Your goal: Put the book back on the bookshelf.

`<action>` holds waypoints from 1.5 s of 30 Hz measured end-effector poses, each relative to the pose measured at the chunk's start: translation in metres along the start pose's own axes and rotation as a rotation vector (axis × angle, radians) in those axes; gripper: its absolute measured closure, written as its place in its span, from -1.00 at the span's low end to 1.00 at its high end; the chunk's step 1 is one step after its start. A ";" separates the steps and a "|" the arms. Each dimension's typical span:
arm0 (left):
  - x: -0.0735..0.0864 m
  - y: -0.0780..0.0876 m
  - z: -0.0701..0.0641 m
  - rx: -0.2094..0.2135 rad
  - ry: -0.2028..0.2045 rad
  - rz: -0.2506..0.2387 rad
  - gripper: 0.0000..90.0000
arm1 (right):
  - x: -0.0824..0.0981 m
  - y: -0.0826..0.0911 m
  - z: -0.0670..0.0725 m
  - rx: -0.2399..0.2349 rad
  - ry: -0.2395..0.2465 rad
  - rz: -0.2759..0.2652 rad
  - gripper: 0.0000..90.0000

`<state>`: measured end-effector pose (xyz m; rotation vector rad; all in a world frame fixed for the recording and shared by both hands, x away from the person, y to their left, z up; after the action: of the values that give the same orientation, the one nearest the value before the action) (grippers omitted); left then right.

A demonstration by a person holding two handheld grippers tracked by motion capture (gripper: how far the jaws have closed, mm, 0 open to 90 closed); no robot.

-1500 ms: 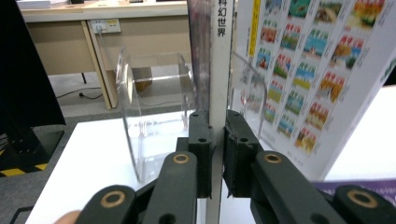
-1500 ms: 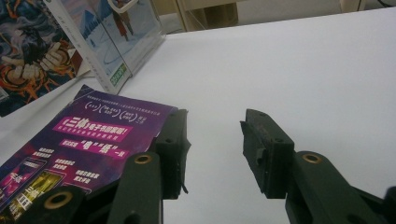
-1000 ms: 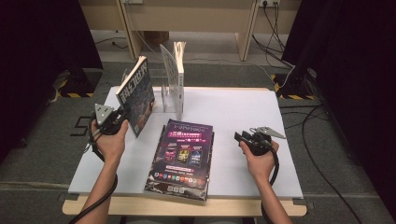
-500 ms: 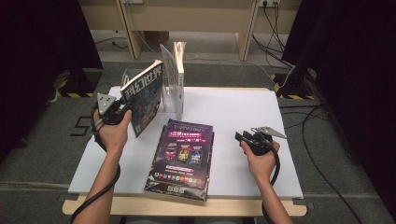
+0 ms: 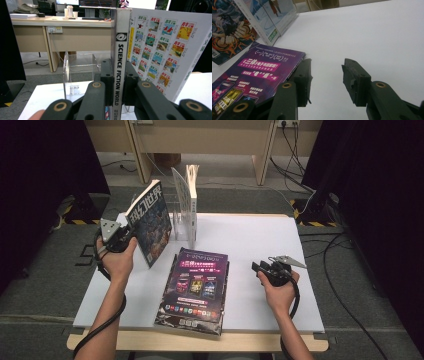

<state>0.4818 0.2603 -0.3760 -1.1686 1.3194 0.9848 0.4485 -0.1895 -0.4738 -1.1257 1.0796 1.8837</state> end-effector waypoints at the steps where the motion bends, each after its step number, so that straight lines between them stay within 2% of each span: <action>1: 0.001 0.000 0.000 -0.004 0.006 -0.002 0.83 | 0.000 0.000 0.000 0.001 0.000 0.001 0.30; 4: 0.002 0.002 0.002 -0.002 0.021 -0.001 0.83 | 0.001 0.001 -0.002 0.004 0.004 0.000 0.30; 10: 0.002 0.001 0.000 0.013 0.009 0.000 0.83 | 0.001 0.001 -0.003 0.010 -0.008 0.003 0.30; 23: -0.008 -0.007 -0.010 0.025 0.027 -0.037 0.83 | 0.001 0.001 -0.005 0.020 -0.017 0.007 0.30; 27: -0.011 -0.012 -0.015 0.020 -0.013 -0.041 0.84 | 0.001 0.001 -0.006 0.017 -0.013 0.004 0.30; 29: -0.012 -0.014 -0.016 0.026 -0.006 -0.045 0.84 | 0.001 0.001 -0.007 0.019 -0.015 0.002 0.30; 36: -0.015 -0.022 -0.024 0.037 -0.037 -0.048 0.84 | 0.001 0.001 -0.007 0.019 -0.013 0.005 0.30; 40: -0.017 -0.027 -0.025 0.040 -0.035 -0.053 0.84 | 0.001 0.002 -0.008 0.022 -0.017 0.001 0.30; 45: -0.022 -0.033 -0.030 0.044 -0.053 -0.067 0.84 | 0.001 0.002 -0.009 0.023 -0.019 -0.002 0.30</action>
<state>0.5080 0.2270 -0.3487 -1.1382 1.2466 0.9281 0.4497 -0.1985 -0.4764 -1.0933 1.0865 1.8729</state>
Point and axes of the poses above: each handheld gripper's, and its own axes: y roughly backward along the jaws, x roughly out of its underside, z roughly to its left, the point moved 4 cm from there along -y, roughly forward along the jaws, and after that the axes turned 11 degrees about -z, right-handed, at the moved point
